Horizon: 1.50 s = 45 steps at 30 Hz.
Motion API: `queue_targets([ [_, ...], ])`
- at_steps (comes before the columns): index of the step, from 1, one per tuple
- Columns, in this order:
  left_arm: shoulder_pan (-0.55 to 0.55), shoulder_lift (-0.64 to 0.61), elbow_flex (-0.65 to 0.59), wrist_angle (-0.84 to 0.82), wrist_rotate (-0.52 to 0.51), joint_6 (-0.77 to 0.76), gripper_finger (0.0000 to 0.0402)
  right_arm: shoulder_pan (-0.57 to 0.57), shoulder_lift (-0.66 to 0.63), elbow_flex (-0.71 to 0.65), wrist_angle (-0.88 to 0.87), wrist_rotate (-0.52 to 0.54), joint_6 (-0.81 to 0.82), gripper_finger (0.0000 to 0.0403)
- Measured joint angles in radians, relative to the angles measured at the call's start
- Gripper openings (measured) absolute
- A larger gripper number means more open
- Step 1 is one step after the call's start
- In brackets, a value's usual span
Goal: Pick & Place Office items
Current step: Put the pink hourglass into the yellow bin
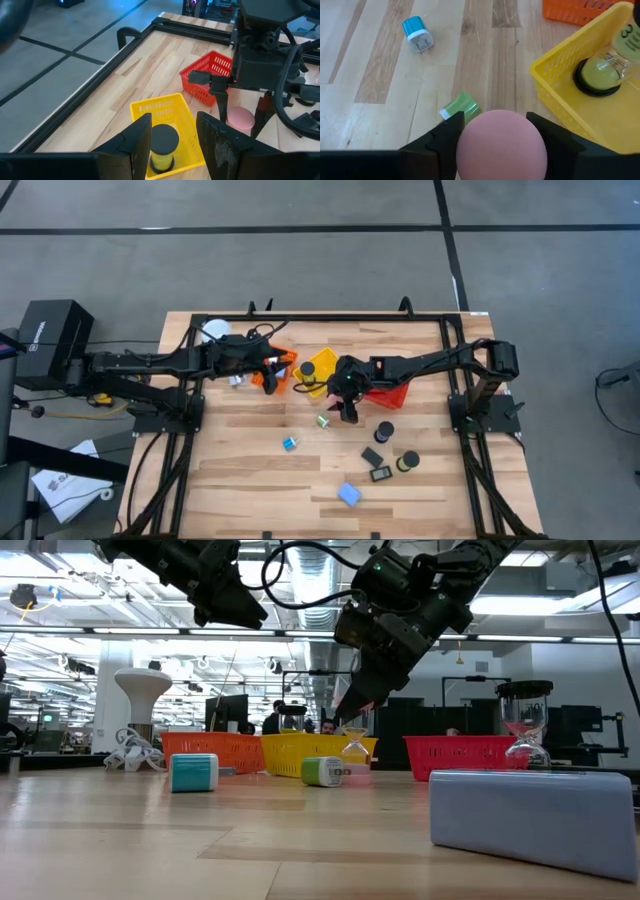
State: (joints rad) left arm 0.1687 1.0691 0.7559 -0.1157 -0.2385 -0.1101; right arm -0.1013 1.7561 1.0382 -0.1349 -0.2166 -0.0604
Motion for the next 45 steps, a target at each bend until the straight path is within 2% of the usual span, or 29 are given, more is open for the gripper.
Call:
queue_targets([
  [3, 0.0, 0.0, 0.0, 0.007, 0.0, 0.0, 0.015, -0.008, 0.0, 0.0, 0.0, -0.005, 0.005, 0.0185],
  [6, 0.0, 0.0, 0.0, 0.008, 0.0, 0.0, 0.015, -0.015, 0.0, 0.0, 0.0, -0.02, 0.008, 0.0185],
  [10, 0.0, 0.0, 0.0, 0.012, 0.0, 0.0, 0.015, -0.011, 0.0, 0.0, 0.0, -0.018, -0.015, 0.0206],
  [15, 0.0, 0.0, 0.0, 0.015, 0.0, 0.0, 0.015, -0.018, 0.0, 0.0, 0.001, -0.02, 0.002, 0.0184],
  [19, 0.0, 0.0, 0.0, 0.02, 0.0, 0.0, 0.015, -0.021, 0.0, 0.0, 0.001, -0.019, 0.001, 0.0186],
  [22, 0.0, 0.0, 0.0, 0.021, 0.0, 0.0, 0.015, -0.014, 0.0, 0.0, 0.0, -0.018, -0.019, 0.0203],
  [26, 0.0, 0.0, 0.0, 0.023, 0.0, 0.0, 0.015, -0.016, 0.0, 0.0, 0.0, -0.015, -0.009, 0.0184],
  [34, 0.0, 0.0, 0.0, 0.03, 0.0, 0.0, 0.015, -0.017, 0.0, 0.0, -0.001, -0.021, -0.023, 0.0197],
  [38, 0.0, 0.0, 0.0, 0.033, 0.0, 0.0, 0.015, -0.019, 0.0, 0.0, 0.0, -0.02, -0.014, 0.0184],
  [45, 0.0, 0.0, 0.0, 0.04, 0.0, 0.0, 0.015, -0.017, 0.0, 0.0, 0.004, -0.02, -0.024, 0.0194],
])
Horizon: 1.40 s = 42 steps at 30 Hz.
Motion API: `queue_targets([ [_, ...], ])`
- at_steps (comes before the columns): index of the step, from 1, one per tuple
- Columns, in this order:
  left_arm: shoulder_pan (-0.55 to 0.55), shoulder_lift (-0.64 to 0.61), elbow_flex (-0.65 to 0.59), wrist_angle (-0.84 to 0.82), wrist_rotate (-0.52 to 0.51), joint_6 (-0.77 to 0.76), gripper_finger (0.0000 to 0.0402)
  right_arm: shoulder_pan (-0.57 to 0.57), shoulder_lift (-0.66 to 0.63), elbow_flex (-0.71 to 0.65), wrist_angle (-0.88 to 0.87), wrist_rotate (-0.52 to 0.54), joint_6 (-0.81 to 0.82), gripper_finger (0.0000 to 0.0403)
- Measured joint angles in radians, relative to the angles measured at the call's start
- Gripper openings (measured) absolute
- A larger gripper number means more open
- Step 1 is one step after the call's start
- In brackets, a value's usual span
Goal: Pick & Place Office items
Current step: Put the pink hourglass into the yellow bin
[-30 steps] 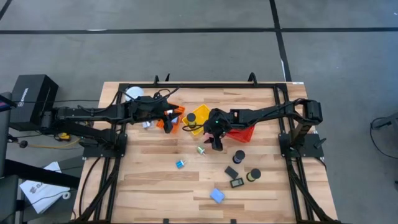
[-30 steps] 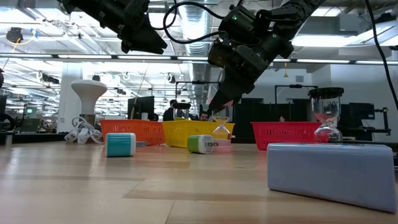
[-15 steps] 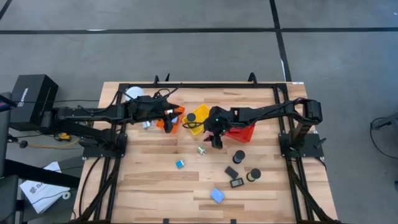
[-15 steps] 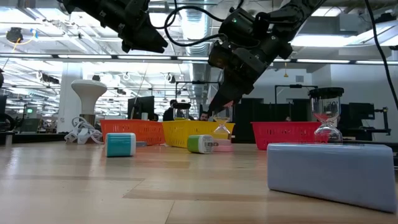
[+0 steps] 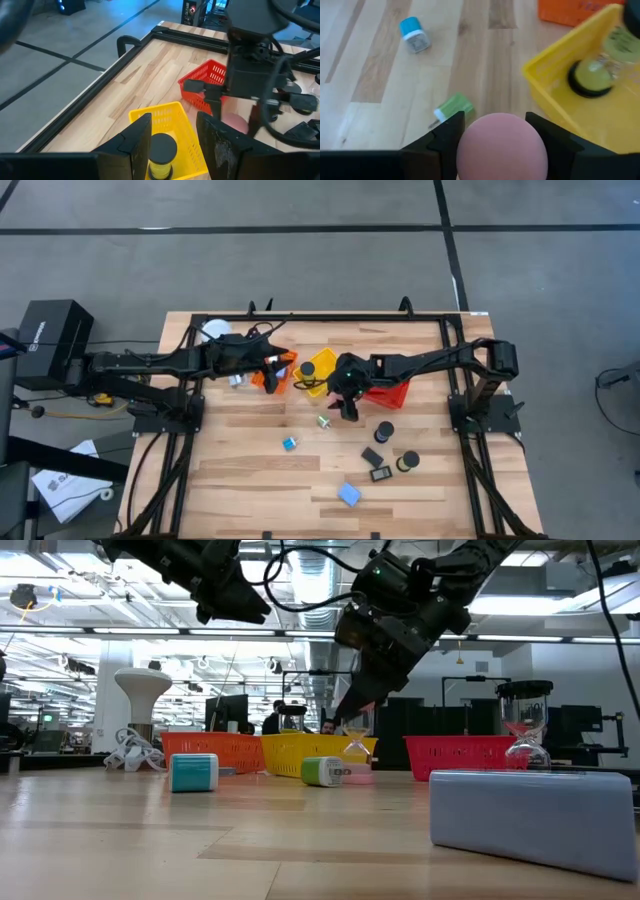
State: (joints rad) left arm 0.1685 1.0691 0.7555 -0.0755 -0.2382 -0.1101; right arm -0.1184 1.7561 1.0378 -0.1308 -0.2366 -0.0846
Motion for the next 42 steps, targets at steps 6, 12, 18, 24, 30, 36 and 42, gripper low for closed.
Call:
queue_targets([
  [6, 0.0, 0.0, 0.0, 0.01, 0.0, 0.0, 0.015, -0.002, 0.0, 0.0, 0.009, 0.005, 0.025, 0.0184],
  [12, 0.0, 0.0, 0.0, 0.016, 0.0, 0.0, 0.015, 0.0, -0.003, 0.0, 0.012, 0.001, 0.01, 0.0188],
  [18, 0.0, 0.0, 0.0, 0.021, 0.0, 0.0, 0.015, -0.006, -0.003, 0.0, 0.011, 0.0, 0.022, 0.0184],
  [24, 0.0, 0.0, 0.0, 0.027, 0.0, 0.0, 0.015, -0.007, -0.003, 0.0, 0.011, -0.002, 0.022, 0.0185],
  [30, 0.0, 0.0, 0.0, 0.033, 0.0, 0.0, 0.015, -0.007, -0.017, 0.0, -0.001, -0.001, 0.025, 0.0184],
  [36, 0.0, 0.0, 0.0, 0.037, 0.0, 0.0, 0.015, -0.007, -0.062, 0.002, -0.016, 0.027, 0.025, 0.0184],
  [42, 0.0, 0.0, 0.0, 0.047, 0.0, 0.0, 0.015, -0.009, -0.102, 0.001, -0.036, 0.042, 0.021, 0.0184],
])
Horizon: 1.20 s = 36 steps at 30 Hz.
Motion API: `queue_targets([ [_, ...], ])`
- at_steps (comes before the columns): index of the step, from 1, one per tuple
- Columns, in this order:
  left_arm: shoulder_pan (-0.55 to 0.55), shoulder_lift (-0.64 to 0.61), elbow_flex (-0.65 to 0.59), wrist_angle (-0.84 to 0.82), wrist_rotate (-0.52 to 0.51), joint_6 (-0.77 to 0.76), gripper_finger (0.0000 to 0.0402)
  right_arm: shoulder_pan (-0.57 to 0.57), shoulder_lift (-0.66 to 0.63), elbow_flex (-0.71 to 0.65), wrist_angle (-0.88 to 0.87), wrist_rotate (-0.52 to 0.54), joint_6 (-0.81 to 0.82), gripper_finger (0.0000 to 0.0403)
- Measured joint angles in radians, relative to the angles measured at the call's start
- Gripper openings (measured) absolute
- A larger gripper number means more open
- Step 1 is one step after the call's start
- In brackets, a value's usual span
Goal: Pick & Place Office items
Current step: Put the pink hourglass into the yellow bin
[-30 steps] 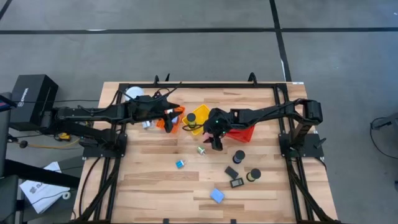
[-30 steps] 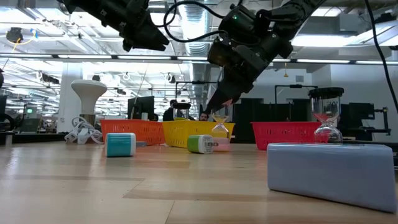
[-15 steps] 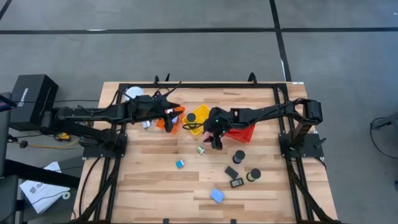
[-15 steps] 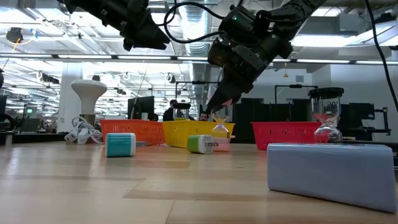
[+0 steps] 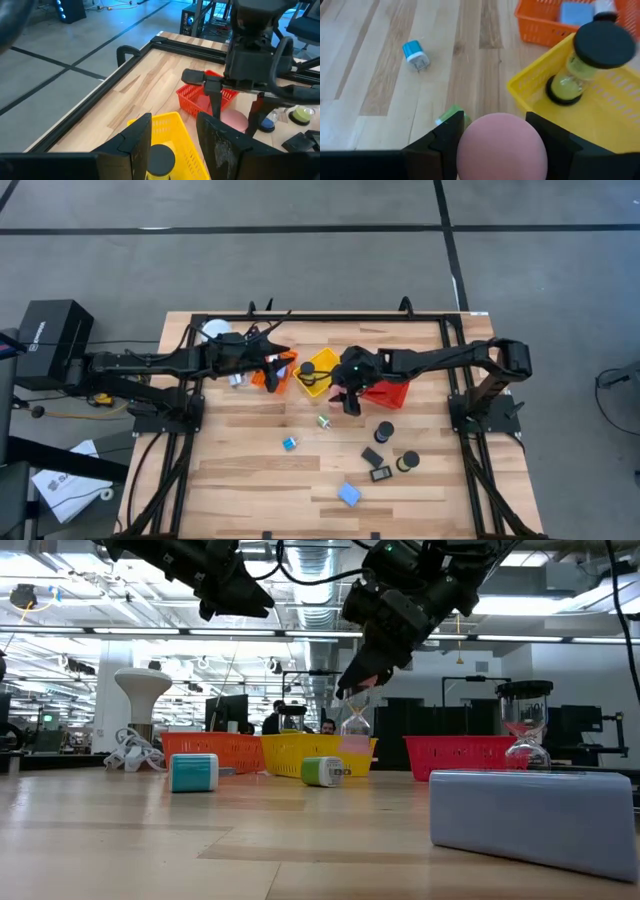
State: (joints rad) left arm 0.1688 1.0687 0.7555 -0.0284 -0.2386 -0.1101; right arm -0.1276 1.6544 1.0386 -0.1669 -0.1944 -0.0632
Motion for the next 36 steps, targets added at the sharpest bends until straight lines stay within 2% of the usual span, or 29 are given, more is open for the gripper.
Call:
queue_targets([
  [8, 0.0, 0.0, 0.0, 0.008, 0.0, 0.0, 0.015, -0.018, -0.053, 0.0, 0.002, 0.042, -0.05, 0.0185],
  [15, 0.0, 0.0, 0.0, 0.012, 0.0, 0.0, 0.015, -0.084, -0.046, 0.0, 0.104, 0.045, -0.104, 0.0185],
  [23, 0.0, 0.0, 0.0, 0.021, 0.0, 0.0, 0.015, -0.147, -0.045, 0.0, 0.14, 0.038, -0.13, 0.0185],
  [28, 0.0, 0.0, 0.0, 0.026, 0.0, 0.0, 0.015, -0.184, -0.002, -0.005, 0.133, 0.014, -0.131, 0.0185],
  [30, 0.0, 0.0, 0.0, 0.029, 0.0, 0.0, 0.015, -0.192, 0.038, 0.005, 0.203, -0.002, -0.125, 0.0185],
  [36, 0.0, 0.0, 0.0, 0.043, 0.0, 0.0, 0.015, -0.224, 0.033, 0.002, 0.236, -0.033, -0.125, 0.0185],
])
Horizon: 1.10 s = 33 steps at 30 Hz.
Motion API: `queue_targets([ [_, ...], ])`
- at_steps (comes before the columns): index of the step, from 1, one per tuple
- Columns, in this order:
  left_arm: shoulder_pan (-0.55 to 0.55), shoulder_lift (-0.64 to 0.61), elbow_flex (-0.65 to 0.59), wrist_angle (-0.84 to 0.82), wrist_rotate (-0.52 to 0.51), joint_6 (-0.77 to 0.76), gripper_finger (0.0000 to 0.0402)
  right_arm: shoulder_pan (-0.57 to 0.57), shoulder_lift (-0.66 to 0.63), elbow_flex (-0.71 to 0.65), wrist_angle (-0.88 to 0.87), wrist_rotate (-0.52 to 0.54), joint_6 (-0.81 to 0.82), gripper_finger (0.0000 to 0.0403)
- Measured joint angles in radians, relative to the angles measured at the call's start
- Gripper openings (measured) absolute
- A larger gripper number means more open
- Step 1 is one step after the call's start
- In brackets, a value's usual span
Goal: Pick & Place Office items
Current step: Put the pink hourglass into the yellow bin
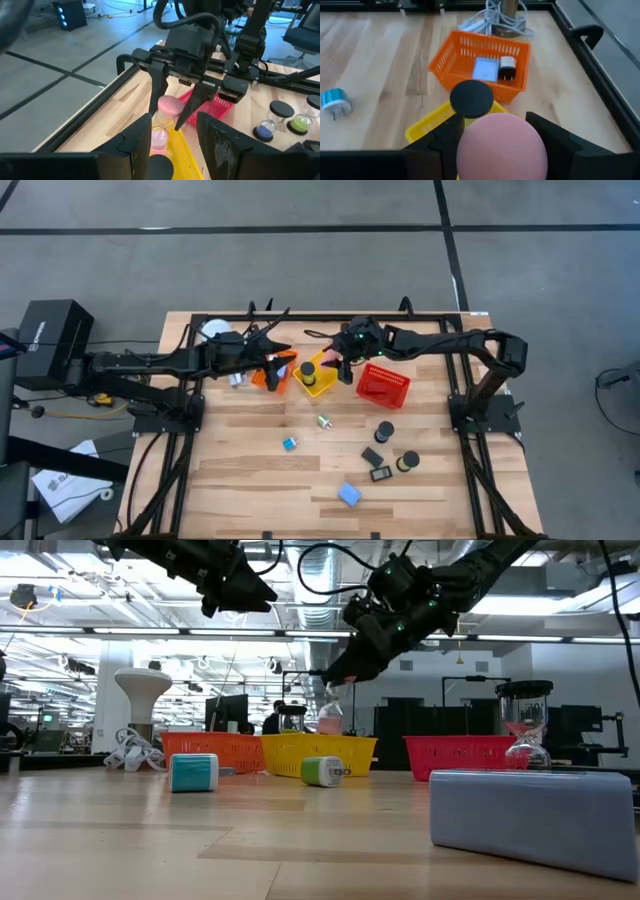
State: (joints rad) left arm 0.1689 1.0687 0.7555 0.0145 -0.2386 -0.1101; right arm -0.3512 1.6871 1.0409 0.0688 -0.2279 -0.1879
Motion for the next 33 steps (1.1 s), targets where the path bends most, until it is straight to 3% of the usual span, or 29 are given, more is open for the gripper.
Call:
queue_targets([
  [18, 0.001, 0.0, 0.0, 0.033, 0.0, 0.0, 0.015, -0.04, 0.16, 0.05, 0.056, -0.067, 0.039, 0.0187],
  [23, 0.001, 0.0, 0.0, 0.039, 0.0, 0.0, 0.015, -0.039, 0.2, 0.079, 0.059, -0.09, 0.039, 0.0206],
  [33, 0.001, 0.0, 0.0, 0.042, 0.0, 0.0, 0.015, -0.035, 0.169, 0.079, 0.049, -0.086, 0.039, 0.0227],
])
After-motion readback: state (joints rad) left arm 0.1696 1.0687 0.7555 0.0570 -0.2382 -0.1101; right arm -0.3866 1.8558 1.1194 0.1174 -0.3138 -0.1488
